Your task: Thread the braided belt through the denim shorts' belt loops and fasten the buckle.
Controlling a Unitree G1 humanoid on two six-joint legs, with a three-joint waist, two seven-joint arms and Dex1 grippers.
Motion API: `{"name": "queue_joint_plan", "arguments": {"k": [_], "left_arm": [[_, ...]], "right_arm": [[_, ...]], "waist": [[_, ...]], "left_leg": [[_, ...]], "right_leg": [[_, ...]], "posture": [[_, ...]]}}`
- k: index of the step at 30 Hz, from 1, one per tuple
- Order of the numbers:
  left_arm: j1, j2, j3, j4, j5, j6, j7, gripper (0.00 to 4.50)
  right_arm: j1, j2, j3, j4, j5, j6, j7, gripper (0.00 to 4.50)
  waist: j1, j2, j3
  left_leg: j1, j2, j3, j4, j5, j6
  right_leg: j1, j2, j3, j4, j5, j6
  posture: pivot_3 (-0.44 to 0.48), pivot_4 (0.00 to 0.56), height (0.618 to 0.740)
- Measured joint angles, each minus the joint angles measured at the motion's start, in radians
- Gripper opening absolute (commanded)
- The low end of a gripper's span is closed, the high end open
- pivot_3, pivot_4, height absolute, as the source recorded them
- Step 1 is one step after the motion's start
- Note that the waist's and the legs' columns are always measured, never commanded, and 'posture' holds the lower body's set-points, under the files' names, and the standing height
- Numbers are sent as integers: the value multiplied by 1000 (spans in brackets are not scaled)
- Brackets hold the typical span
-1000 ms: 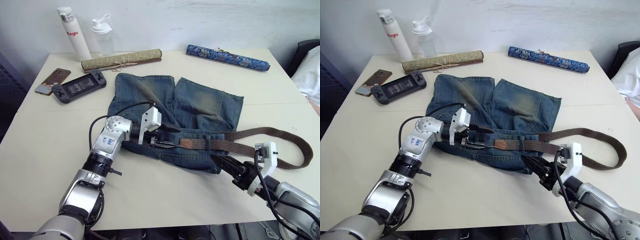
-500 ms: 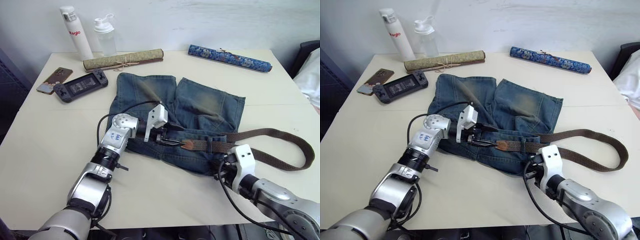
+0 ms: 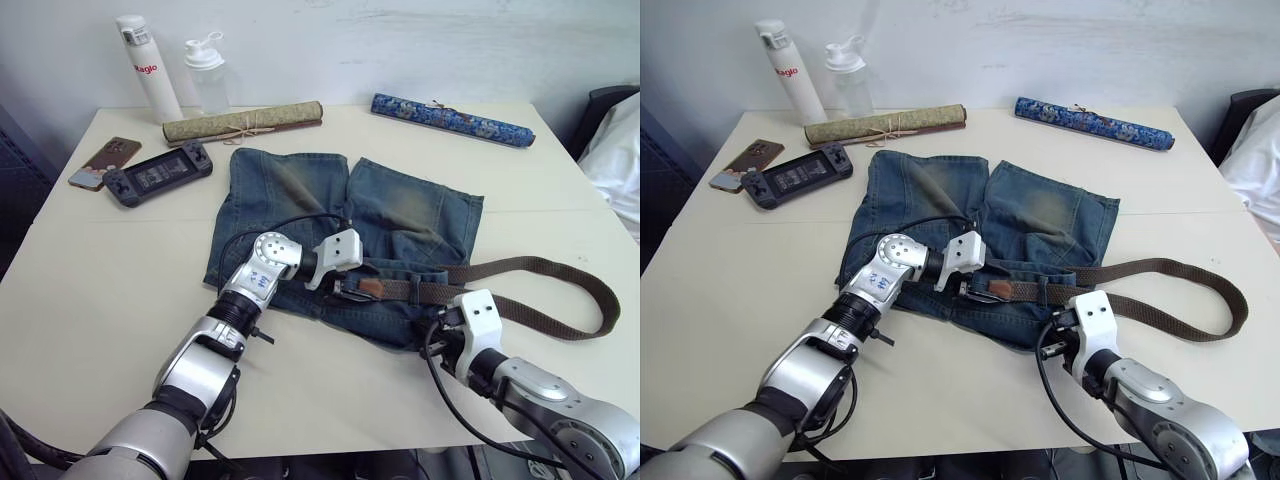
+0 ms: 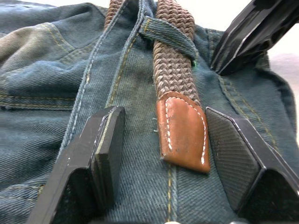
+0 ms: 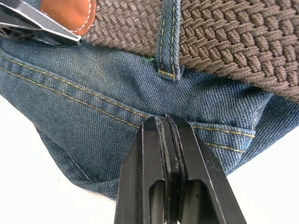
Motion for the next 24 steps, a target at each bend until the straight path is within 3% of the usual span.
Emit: {"name": "queue_joint_plan", "arguments": {"k": [8, 24], "left_arm": [[-10, 34, 14, -27, -57, 176, -154, 3028], [-152, 2, 23, 168, -68, 357, -347, 3028]], "right_arm": [[-6, 33, -14, -3, -13, 36, 11, 90], [-5, 109, -39, -22, -39, 78, 11, 90]], "waist": [[-4, -2, -3], [-5, -3, -3]], "left_leg": [[1, 1, 0, -1, 0, 0], [0, 1, 0, -1, -1, 1]], "right_leg": [[0, 1, 0, 0, -1, -1], [0, 1, 0, 0, -1, -2]], "posture": [[0, 150, 737], [0, 150, 737]]}}
